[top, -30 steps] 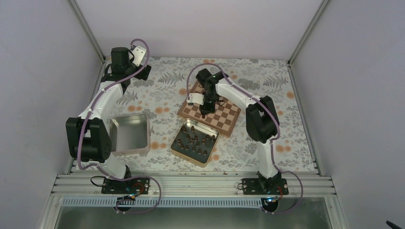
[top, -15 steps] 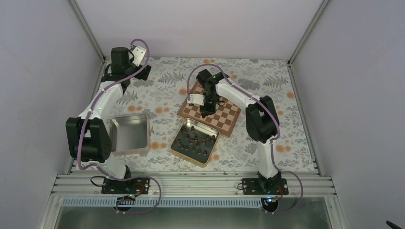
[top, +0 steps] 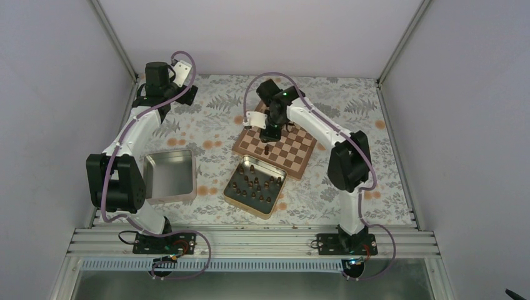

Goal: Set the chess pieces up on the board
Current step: Place the chess piece on the chessboard, then pick up the chess piece from the storage box.

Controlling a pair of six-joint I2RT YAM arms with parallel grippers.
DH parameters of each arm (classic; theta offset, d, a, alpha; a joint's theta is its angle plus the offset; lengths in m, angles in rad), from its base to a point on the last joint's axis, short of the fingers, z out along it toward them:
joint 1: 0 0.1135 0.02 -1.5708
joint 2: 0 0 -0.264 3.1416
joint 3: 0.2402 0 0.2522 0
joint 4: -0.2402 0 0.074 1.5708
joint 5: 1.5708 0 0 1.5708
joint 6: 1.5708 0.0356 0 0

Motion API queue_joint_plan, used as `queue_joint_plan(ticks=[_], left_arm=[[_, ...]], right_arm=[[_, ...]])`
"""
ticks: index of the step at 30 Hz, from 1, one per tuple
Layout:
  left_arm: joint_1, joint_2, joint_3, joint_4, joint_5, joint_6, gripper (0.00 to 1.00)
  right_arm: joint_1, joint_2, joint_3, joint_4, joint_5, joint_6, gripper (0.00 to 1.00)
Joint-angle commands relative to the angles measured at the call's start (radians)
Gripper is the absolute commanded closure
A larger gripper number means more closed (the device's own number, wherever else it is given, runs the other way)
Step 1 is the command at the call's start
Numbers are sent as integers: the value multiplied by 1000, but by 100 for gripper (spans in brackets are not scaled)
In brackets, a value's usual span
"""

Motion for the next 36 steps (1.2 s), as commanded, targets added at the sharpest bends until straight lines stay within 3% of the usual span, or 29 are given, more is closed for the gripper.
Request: queue_joint_plan(ticks=[1,8,24,36], left_arm=[[2,-14,-5,5,4,11,0],[3,-17,-5,3,4,13,0],[2,-5,1,6,-1,-1,0],[3,-15,-5,4,-8,-3,0]], right_arm=[[80,-45,41,-50,5,13,60],[160,-36,-5,-67,-23,38,64],[175,-256,-473,108,24,148,64],[167,-295,-544,121,110,174,63]])
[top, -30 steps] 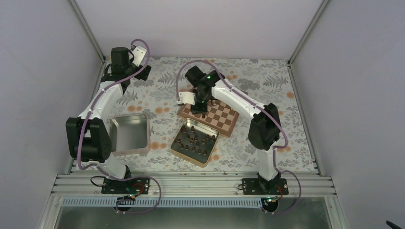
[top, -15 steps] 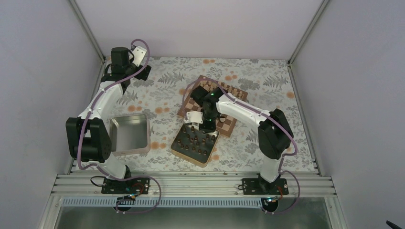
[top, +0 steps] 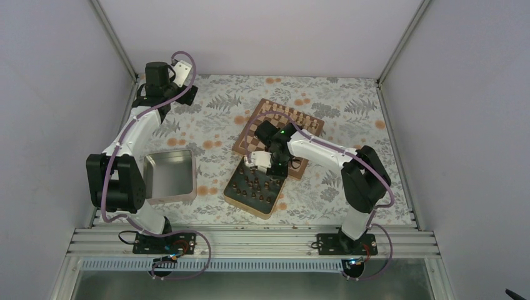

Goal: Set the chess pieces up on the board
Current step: Pick up the chess piece from the storage box.

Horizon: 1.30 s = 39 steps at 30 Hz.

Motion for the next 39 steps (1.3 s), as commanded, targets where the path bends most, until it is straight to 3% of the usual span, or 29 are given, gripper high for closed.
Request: queue_joint_plan(ticks=[1,28,39], left_arm=[[3,-17,-5,4,-6,-8,0],[3,-11,-13,4,13,1,0],[3,-15,-20,5,17,3,0]], right_arm=[[-9,-32,-10,9,35,26,63],[-32,1,-42,-37,54,45,61],[-32,43,-46,-10,36,41,67]])
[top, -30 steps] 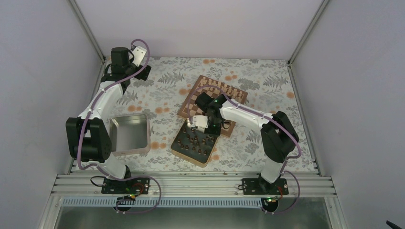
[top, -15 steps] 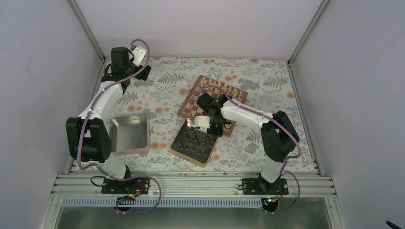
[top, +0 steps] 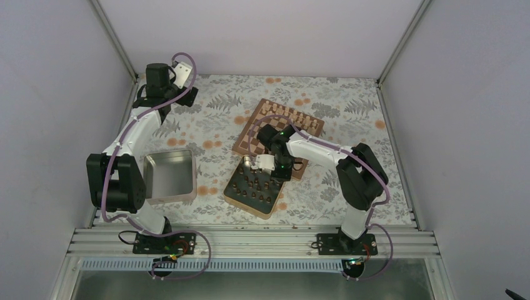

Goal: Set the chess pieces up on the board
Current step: Pick up the chess piece from the storage box.

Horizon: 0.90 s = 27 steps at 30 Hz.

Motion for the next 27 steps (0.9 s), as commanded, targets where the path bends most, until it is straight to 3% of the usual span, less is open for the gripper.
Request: queue_joint_plan(ticks=[1,11,27], left_arm=[[3,-15,-5,5,16,2,0],[3,-14,-2,4,15,2,0],[4,-38,-7,4,11,4,0]], right_arm=[[-7,23,-7,15,-22,11,68],[-7,-4,28,-20,-34,20,84],[-46,-17,257,-117,-27,-34,88]])
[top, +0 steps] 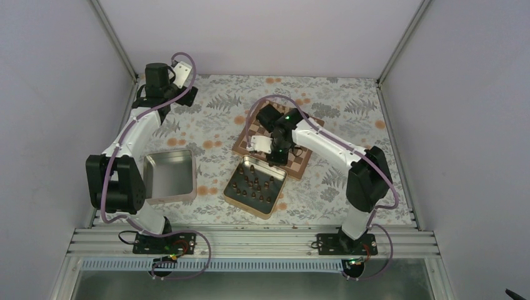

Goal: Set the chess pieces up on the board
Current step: Pick up the chess piece from the storage box, then place the chess piece on the chessboard.

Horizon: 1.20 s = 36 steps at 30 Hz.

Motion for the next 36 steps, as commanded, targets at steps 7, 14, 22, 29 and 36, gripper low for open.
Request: queue_joint_plan(ticks=[7,14,22,29,36], left_arm=[[14,-36,-1,6,0,6,0],[15,-41,8,-8,14,11,0],[15,-27,8,-6,25,16,0],[15,-17,11,-10,38,16,0],[15,-18,5,-9,31,18,0]], right_arm=[[-116,96,124,-11,41,-80,88],[-132,192,210,-40,37,-118,87],[-131,254,236,-56,11,-129,87],[-132,278,214,-30,-4,-131,87],[-131,301,224,-23,-11,-137,87]])
